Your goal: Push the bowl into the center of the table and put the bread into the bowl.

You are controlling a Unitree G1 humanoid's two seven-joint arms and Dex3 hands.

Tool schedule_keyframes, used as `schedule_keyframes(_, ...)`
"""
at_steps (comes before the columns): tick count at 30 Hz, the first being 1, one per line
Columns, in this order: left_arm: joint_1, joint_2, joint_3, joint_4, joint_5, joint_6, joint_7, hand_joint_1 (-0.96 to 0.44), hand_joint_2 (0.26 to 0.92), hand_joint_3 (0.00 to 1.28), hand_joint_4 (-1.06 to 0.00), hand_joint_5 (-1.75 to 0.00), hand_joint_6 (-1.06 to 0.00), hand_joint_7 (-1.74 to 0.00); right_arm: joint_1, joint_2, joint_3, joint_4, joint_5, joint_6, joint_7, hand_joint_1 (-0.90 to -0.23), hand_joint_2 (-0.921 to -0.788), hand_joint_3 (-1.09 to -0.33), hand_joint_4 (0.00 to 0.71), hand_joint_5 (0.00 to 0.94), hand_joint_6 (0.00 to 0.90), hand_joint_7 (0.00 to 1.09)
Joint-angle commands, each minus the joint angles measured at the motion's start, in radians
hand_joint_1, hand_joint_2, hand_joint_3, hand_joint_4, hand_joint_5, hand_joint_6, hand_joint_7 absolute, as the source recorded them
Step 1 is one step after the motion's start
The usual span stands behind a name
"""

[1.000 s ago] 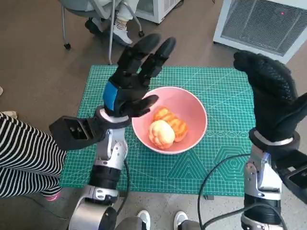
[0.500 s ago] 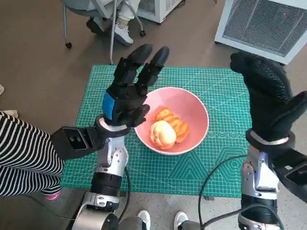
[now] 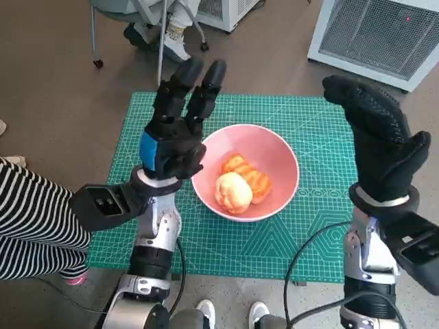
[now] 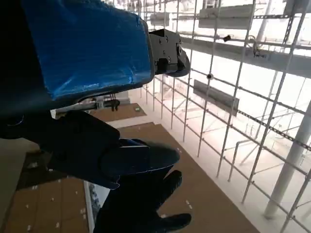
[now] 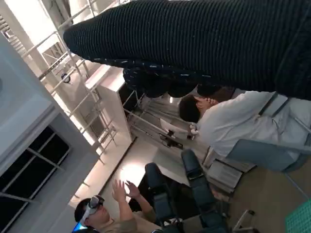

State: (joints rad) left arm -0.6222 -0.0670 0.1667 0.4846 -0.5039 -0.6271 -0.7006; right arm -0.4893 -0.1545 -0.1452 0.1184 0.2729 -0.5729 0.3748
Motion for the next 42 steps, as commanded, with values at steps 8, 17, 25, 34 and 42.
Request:
schedule_keyframes(8, -0.012, 0.035, 0.006, 0.002, 0.014, -0.027, -0.011, -0.67, 0.921, 0.51, -0.02, -0.01, 0.00, -0.34, 0.014, -0.016, 0.001, 0.000, -0.039, 0.006, -0.023, -0.643, -0.921, -0.693, 0.143, 0.000, 0.026, 0.46)
schedule_keyframes(17, -0.027, 0.038, -0.001, 0.020, 0.005, -0.011, -0.029, -0.70, 0.921, 0.52, -0.04, -0.02, 0.00, -0.34, 0.022, -0.021, -0.003, -0.007, -0.057, 0.013, -0.042, -0.641, -0.921, -0.691, 0.145, 0.001, 0.029, 0.45)
schedule_keyframes(25, -0.041, 0.034, 0.000, 0.045, 0.001, 0.001, -0.035, -0.70, 0.921, 0.51, -0.05, -0.02, 0.00, -0.37, 0.033, -0.025, -0.002, -0.017, -0.060, 0.021, -0.055, -0.643, -0.921, -0.689, 0.146, 0.001, 0.028, 0.45)
schedule_keyframes(34, -0.041, 0.031, -0.005, 0.032, -0.006, 0.023, -0.047, -0.71, 0.921, 0.48, -0.07, -0.03, 0.00, -0.41, 0.039, -0.025, 0.003, -0.029, -0.065, 0.032, -0.072, -0.647, -0.921, -0.686, 0.146, 0.001, 0.032, 0.44)
schedule_keyframes(42, -0.046, 0.035, -0.003, 0.035, -0.005, 0.030, -0.064, -0.71, 0.921, 0.47, -0.09, -0.04, 0.00, -0.44, 0.039, -0.026, 0.007, -0.031, -0.075, 0.035, -0.085, -0.648, -0.921, -0.686, 0.146, 0.001, 0.036, 0.44)
